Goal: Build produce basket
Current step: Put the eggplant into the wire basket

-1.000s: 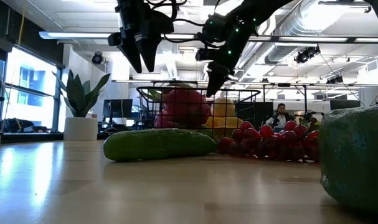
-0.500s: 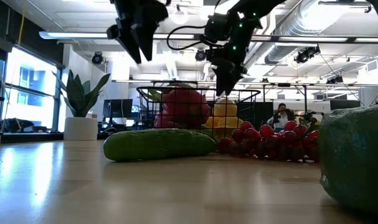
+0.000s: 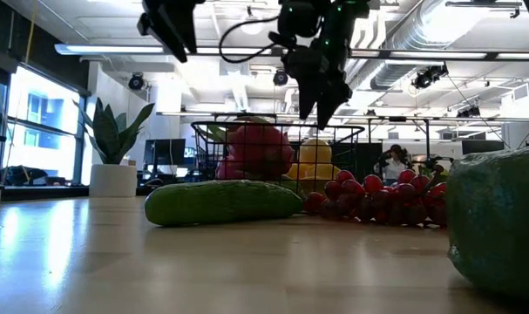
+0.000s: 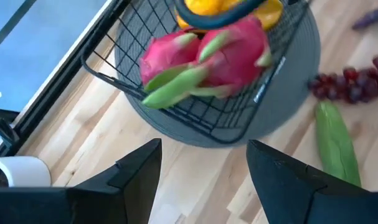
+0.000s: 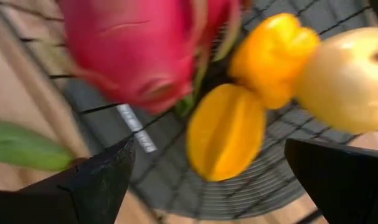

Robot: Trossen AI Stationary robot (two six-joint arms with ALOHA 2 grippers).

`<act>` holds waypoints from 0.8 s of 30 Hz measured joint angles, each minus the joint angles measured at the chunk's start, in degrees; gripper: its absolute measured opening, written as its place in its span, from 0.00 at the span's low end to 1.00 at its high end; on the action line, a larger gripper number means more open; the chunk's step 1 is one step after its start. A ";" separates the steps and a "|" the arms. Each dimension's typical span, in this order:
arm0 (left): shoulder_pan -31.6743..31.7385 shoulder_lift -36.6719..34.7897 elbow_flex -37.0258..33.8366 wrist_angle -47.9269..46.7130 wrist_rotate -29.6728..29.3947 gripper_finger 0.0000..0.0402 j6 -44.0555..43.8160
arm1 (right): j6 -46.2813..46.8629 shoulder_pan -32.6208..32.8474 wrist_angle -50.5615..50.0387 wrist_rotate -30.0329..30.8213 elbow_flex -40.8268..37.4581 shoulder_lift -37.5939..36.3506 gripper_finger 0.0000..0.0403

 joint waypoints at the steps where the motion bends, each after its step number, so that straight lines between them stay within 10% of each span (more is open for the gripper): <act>1: -0.36 -0.77 -0.71 -0.04 0.21 0.56 0.09 | 1.33 0.93 -0.10 0.04 0.00 -0.04 0.98; 24: -8.74 -6.30 -9.93 1.20 6.39 0.56 0.06 | 31.77 24.95 -4.96 -1.09 0.00 -2.97 0.98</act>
